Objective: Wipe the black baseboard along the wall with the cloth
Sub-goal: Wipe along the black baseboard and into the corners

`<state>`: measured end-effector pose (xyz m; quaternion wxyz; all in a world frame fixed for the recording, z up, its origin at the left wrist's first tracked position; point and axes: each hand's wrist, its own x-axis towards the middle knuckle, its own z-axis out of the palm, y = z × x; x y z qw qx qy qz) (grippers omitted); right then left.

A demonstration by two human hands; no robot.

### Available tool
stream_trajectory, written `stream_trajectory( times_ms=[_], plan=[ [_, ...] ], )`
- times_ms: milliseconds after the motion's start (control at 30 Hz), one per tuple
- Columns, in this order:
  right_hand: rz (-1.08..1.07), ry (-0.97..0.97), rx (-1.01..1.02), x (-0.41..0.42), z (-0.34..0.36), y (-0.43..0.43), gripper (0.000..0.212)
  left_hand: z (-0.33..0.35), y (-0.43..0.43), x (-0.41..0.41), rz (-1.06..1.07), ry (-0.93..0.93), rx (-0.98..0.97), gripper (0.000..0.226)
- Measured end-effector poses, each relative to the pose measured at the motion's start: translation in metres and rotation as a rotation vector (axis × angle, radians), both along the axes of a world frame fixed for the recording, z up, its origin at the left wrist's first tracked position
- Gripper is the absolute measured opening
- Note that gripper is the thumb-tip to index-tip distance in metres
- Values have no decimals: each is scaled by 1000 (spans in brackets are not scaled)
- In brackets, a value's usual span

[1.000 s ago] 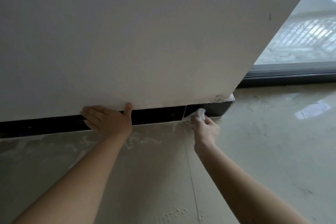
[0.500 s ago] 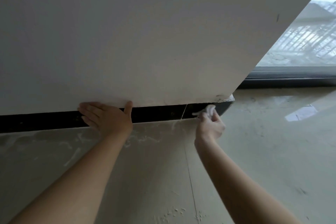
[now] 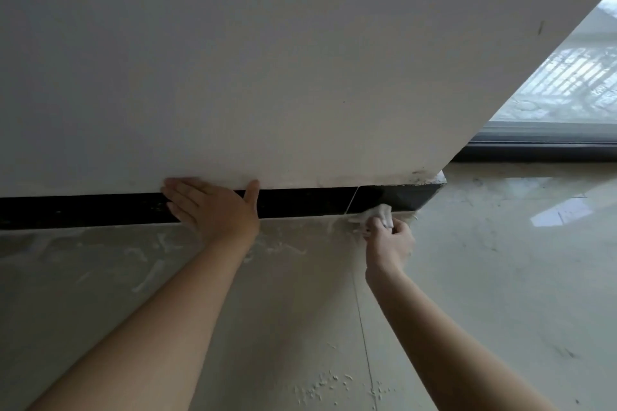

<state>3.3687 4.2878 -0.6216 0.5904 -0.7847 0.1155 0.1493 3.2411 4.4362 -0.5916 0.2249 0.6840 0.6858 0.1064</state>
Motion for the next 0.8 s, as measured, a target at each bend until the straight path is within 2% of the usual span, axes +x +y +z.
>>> stream_trajectory(
  times_ms=[200, 333, 500, 533, 667, 700, 800],
  plan=[
    [55, 41, 41, -39, -2, 56, 11, 1, -1, -1, -15, 20, -23, 108],
    [319, -34, 55, -73, -2, 67, 8, 5, -3, -1, -33, 24, -57, 107],
    [632, -132, -8, -65, -5, 41, 3, 7, -1, -11, -104, 29, -92, 104],
    [602, -141, -17, -62, -8, 35, 3, 8, 0, -15, -136, 30, -109, 103],
    [165, -66, 58, -49, -10, 33, 6, 15, 7, -38, -299, 89, -175, 95],
    [132, -61, 77, -50, -7, 39, 9, 18, 10, -42, -353, 124, -195, 93],
    [247, -64, 111, -75, 0, 68, 10, 31, 20, -58, -470, 266, -271, 89]
  ],
)
